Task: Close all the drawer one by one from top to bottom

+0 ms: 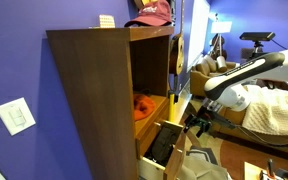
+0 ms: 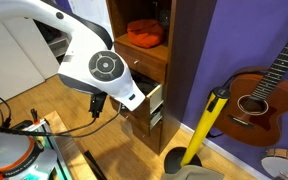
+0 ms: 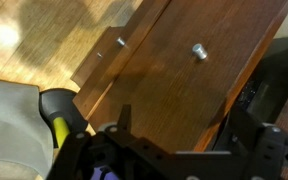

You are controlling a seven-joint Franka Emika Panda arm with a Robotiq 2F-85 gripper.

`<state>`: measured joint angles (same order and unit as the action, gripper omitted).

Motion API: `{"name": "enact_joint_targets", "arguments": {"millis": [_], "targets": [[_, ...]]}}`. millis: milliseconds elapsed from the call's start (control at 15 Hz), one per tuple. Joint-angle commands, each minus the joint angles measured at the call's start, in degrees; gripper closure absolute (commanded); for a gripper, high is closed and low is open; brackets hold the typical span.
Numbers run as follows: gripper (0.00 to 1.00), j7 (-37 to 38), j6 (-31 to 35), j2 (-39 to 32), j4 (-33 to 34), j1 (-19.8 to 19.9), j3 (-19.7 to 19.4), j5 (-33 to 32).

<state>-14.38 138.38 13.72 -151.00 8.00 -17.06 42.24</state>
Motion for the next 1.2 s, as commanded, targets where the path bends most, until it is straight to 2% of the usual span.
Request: {"name": "enact_joint_targets", "arguments": {"millis": [0,667,1133], "targets": [[0.0,-3.89,0.68,-3.51,2.06,-0.76,0.38,5.97],[0.0,-16.21,1.15,-7.19,6.39,-0.62,2.97,21.87],[0.0,-21.33,0.72,-9.45,8.54,-0.17,4.63,28.55]]}}
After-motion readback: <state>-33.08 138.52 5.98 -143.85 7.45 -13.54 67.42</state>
